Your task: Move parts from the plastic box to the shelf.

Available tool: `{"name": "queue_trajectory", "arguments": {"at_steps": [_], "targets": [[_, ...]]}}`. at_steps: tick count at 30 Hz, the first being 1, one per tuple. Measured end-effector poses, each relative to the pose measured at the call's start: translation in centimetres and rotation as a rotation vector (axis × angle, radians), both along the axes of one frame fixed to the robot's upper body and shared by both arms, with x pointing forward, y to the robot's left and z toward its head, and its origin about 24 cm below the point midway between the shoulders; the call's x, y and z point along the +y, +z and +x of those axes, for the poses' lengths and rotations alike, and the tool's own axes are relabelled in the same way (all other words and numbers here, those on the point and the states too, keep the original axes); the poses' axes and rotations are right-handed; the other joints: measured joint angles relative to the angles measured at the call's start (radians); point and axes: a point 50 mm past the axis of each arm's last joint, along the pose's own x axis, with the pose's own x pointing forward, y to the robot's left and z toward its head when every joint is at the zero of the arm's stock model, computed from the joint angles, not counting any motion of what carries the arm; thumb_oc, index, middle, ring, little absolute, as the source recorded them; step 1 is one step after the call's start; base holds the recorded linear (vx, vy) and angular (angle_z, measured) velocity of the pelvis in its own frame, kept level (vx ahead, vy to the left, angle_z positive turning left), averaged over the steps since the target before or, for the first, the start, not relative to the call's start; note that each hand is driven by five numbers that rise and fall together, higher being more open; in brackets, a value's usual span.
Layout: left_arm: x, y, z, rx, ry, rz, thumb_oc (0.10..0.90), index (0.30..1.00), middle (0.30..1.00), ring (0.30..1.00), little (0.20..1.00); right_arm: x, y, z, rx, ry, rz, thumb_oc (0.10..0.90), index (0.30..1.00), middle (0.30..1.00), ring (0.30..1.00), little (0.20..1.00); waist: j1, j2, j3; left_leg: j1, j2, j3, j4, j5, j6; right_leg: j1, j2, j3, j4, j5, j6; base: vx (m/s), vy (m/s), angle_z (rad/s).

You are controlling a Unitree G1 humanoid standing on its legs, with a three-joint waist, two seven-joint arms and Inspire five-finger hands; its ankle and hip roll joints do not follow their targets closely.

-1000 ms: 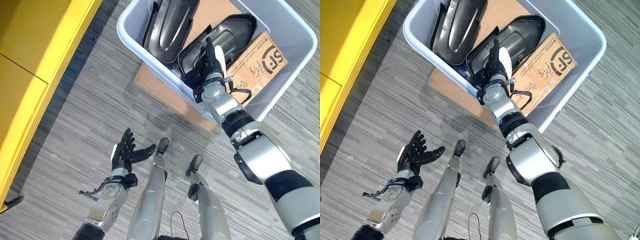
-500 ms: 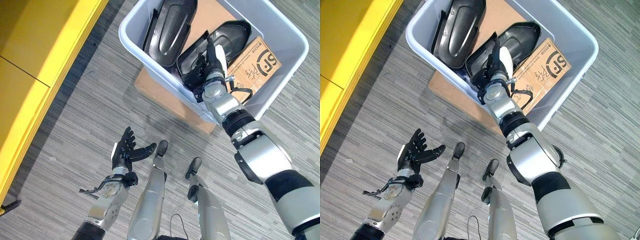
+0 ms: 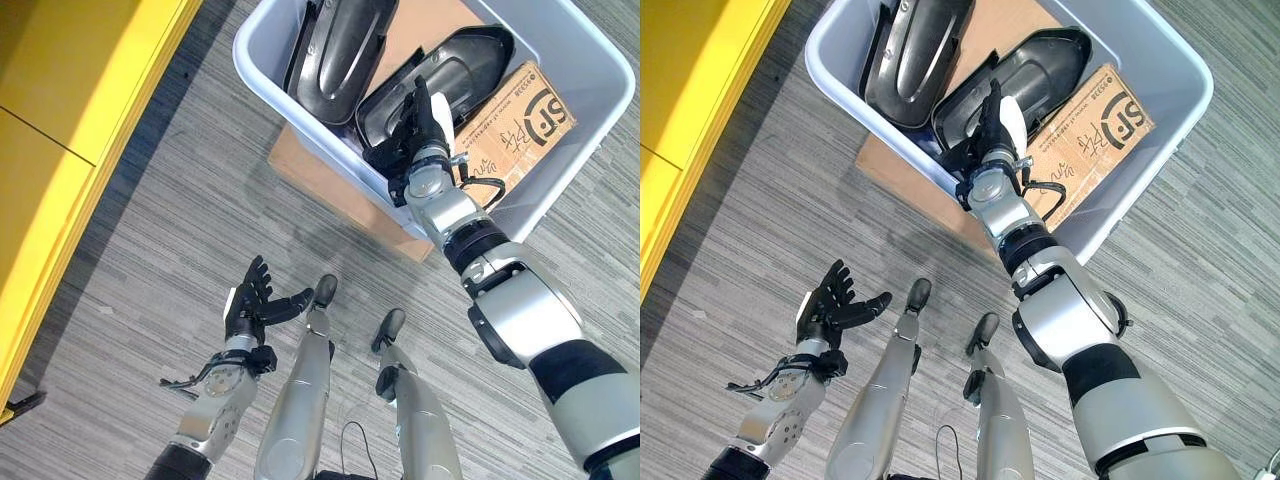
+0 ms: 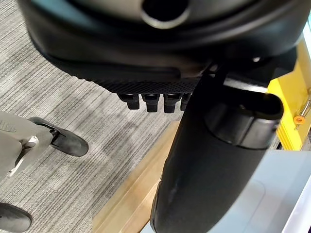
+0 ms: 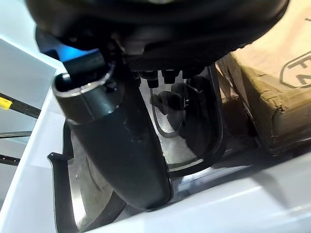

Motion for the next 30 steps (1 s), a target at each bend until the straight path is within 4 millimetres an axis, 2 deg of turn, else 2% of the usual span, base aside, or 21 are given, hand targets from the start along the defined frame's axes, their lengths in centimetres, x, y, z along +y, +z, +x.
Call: {"name": "queue_trajectory", "arguments": {"at_steps": [9, 11, 21, 30], "targets": [[-0.3, -0.1, -0.1, -0.005, 0.001, 0.002, 0.900, 1.000, 1.000, 1.000, 1.000, -1.7, 1.4, 0.0, -0.088, -0.086, -0.138, 0.900, 1.000, 1.000, 1.000, 1.000, 0.001, 0.000, 0.000, -0.079, -0.006, -0.008, 0.000, 0.013, 0.001, -0.080, -0.004, -0.004, 0.009, 0.002, 0.001, 0.00, 0.002, 0.01], [-0.7, -0.2, -0.2, -0.002, -0.013, 0.002, 0.900, 1.000, 1.000, 1.000, 1.000, -2.7, 1.5, 0.1, -0.094, -0.117, -0.165, 0.900, 1.000, 1.000, 1.000, 1.000, 0.004, 0.000, 0.000, -0.081, -0.008, -0.011, 0.000, 0.013, 0.001, -0.080, -0.007, -0.007, 0.008, 0.002, 0.001, 0.00, 0.009, 0.06], [-0.9, 1.0, 0.2, -0.062, -0.018, -0.005, 0.900, 1.000, 1.000, 1.000, 1.000, -5.8, 2.5, 0.0, -0.127, -0.233, -0.523, 0.900, 1.000, 1.000, 1.000, 1.000, 0.011, 0.001, 0.000, -0.112, -0.016, -0.011, -0.004, 0.018, 0.001, -0.116, -0.015, -0.008, 0.015, -0.001, 0.006, 0.00, 0.001, 0.00], [-0.9, 1.1, 0.3, -0.068, -0.022, -0.007, 0.900, 1.000, 1.000, 1.000, 1.000, -7.5, 2.5, 0.0, -0.101, -0.275, -0.554, 0.900, 1.000, 1.000, 1.000, 1.000, 0.014, 0.001, 0.000, -0.111, -0.016, -0.008, -0.005, 0.018, 0.001, -0.116, -0.016, -0.006, 0.016, -0.002, 0.006, 0.00, 0.000, 0.00]]}}
